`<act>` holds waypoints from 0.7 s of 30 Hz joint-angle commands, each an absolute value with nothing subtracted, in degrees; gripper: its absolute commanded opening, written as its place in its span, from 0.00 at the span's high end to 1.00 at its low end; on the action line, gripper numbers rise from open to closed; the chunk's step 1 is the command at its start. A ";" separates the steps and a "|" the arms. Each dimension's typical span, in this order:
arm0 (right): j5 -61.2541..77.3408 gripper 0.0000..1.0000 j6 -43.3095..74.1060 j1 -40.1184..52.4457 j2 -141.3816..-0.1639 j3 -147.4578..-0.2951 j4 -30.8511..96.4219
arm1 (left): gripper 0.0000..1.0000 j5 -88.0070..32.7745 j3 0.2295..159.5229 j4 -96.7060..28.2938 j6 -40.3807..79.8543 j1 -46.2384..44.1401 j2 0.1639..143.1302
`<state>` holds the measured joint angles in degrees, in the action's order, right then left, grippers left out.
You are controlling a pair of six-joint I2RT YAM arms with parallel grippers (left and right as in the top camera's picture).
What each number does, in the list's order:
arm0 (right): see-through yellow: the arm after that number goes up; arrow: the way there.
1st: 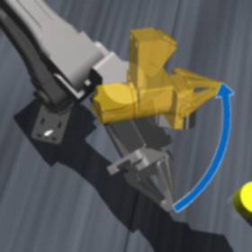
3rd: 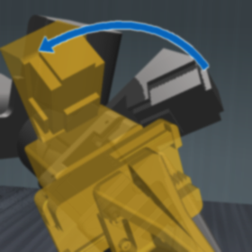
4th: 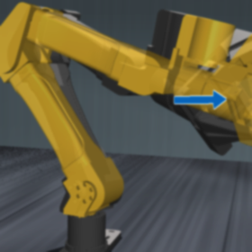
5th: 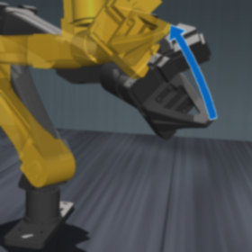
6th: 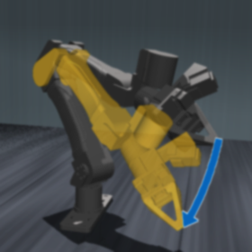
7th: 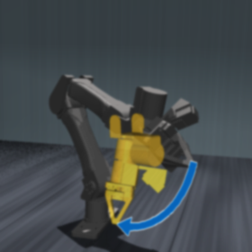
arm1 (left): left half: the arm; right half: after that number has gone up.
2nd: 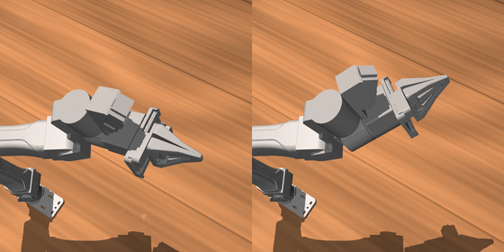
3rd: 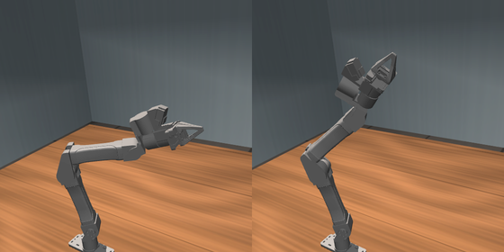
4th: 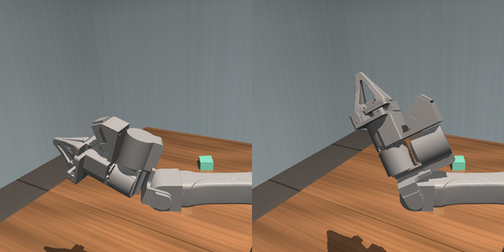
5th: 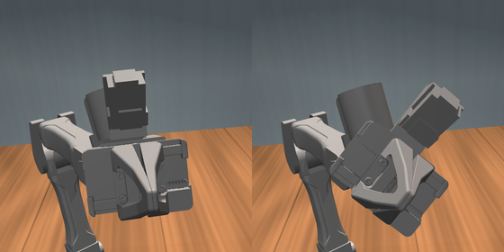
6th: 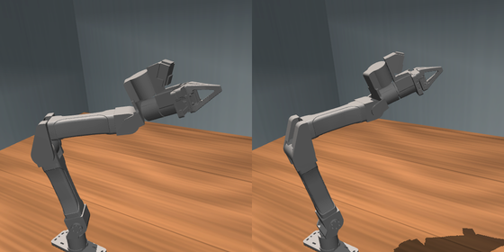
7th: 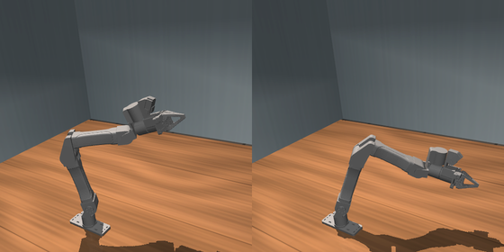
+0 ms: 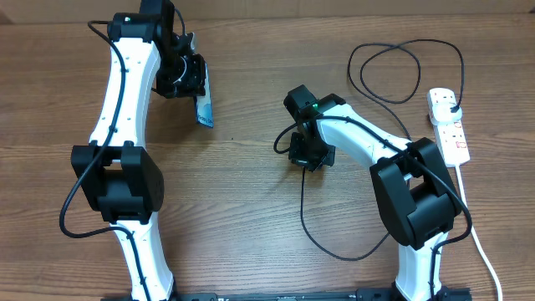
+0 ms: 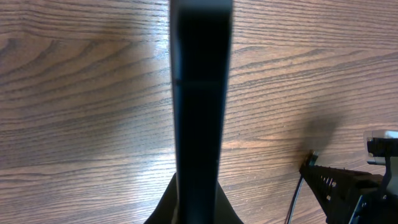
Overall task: Plug charger to phone and switch on socket
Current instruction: 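Close the right gripper on the USB-C plug and lift it, then insert the USB-C plug into the phone's bottom port with the right gripper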
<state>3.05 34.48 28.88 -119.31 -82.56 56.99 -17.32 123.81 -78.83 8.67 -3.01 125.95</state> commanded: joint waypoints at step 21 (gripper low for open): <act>19.66 0.96 21.71 26.20 -117.64 -87.96 55.79 | 0.96 -44.45 124.97 -72.66 -1.63 -3.33 124.05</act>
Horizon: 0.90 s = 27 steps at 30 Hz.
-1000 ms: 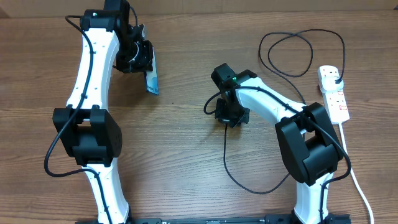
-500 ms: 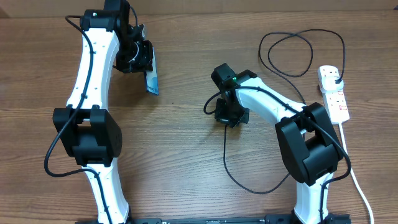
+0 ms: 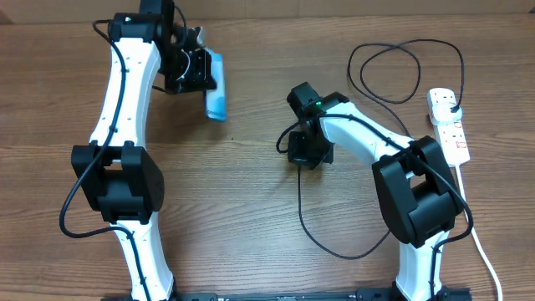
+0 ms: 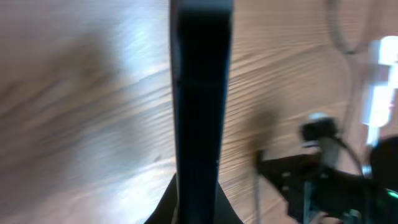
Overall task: Plug charger to phone and switch on socket
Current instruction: 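Insert the USB-C plug into the phone's bottom port with the right gripper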
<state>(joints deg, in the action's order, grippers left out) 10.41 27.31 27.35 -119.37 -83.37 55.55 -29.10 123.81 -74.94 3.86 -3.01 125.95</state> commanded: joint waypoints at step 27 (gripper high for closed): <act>19.75 0.96 18.04 30.89 -95.44 -91.66 54.17 | 0.96 -74.28 124.97 -64.05 -2.81 -6.96 124.05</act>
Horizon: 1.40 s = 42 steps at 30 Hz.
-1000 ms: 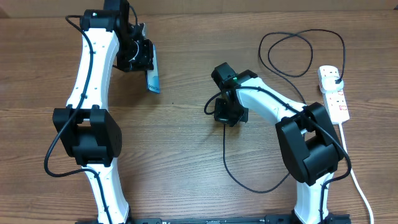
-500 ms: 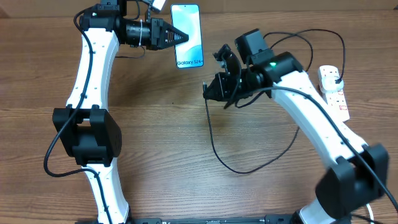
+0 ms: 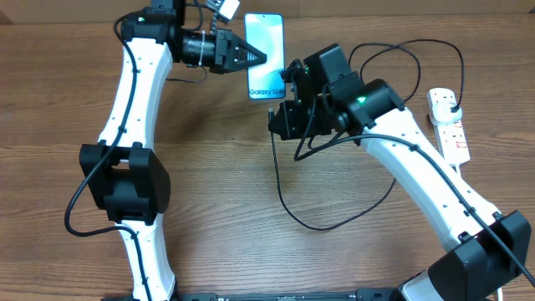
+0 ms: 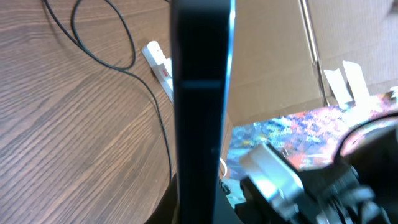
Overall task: Plug charger to phone and switch on socket
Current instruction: 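Insert the USB-C plug into the phone's bottom port with the right gripper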
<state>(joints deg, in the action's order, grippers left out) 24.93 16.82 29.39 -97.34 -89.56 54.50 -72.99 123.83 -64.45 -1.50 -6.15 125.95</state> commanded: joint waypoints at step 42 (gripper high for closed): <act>13.30 0.96 21.71 31.11 -95.33 -92.75 50.78 | 0.96 -76.49 124.97 -64.58 -3.84 -6.79 124.05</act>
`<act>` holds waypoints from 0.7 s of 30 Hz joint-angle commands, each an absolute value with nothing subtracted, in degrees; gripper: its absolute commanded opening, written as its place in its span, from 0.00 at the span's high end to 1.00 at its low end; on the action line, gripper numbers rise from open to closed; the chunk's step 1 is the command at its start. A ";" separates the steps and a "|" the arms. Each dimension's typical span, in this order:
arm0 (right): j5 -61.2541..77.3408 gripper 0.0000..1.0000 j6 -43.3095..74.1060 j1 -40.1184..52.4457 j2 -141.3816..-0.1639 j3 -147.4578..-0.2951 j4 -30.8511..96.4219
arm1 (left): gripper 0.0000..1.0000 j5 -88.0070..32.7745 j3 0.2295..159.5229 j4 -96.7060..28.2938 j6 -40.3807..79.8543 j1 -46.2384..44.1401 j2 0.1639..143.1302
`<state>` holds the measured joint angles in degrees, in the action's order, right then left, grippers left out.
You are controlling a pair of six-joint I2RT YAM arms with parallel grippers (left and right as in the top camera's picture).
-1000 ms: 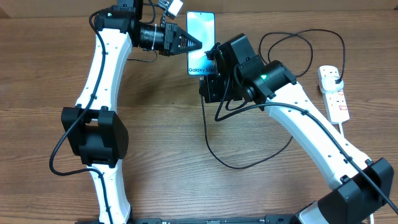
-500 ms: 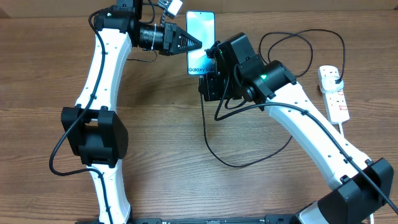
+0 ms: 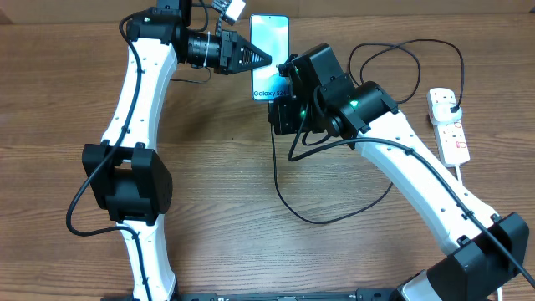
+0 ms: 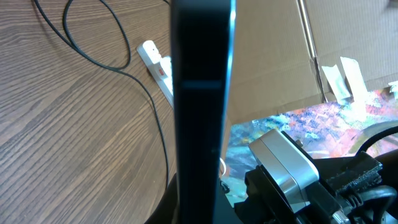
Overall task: Plug charger to phone and switch on socket
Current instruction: 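Insert the USB-C plug into the phone's bottom port with the right gripper, then lower the phone flat onto the table with the left gripper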
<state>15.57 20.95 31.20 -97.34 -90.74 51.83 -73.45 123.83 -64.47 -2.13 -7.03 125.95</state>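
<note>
A light blue phone [image 3: 270, 57] is held up at the back middle, its face toward the overhead camera, with my left gripper [image 3: 255, 58] shut on its left edge. In the left wrist view the phone [image 4: 202, 93] is a dark edge-on bar between my left gripper [image 4: 199, 208]. My right gripper [image 3: 282, 100] sits just below the phone's lower end, shut on the end of the black charger cable [image 3: 334, 213], which hangs down in a loop. The plug tip is hidden. The white power strip [image 3: 449, 125] lies at the far right.
The cable coils [image 3: 401, 71] at the back right and runs to a plug [image 3: 449, 103] in the strip. The strip [image 4: 157, 59] and cable [image 4: 149, 106] also show in the left wrist view. The right arm's wrist [image 4: 286, 165] is close beside the phone.
The phone has shifted slightly to the right. My right gripper has moved up closer to the phone's lower end, with the cable still hanging from it.
My left gripper held the phone on edge, low over the back left of the table, while my right gripper was down on the cable at the middle. Then the phone had tilted. Later both were raised at the back middle, and now they are closer.
</note>
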 commanded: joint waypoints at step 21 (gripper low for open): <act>13.32 0.63 22.74 30.98 -94.89 -92.77 49.67 | 0.96 -69.71 124.97 -66.08 -3.68 -6.72 124.07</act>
<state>14.13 22.96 31.46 -97.32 -90.76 49.23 -71.48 123.85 -65.98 -2.13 -6.39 125.95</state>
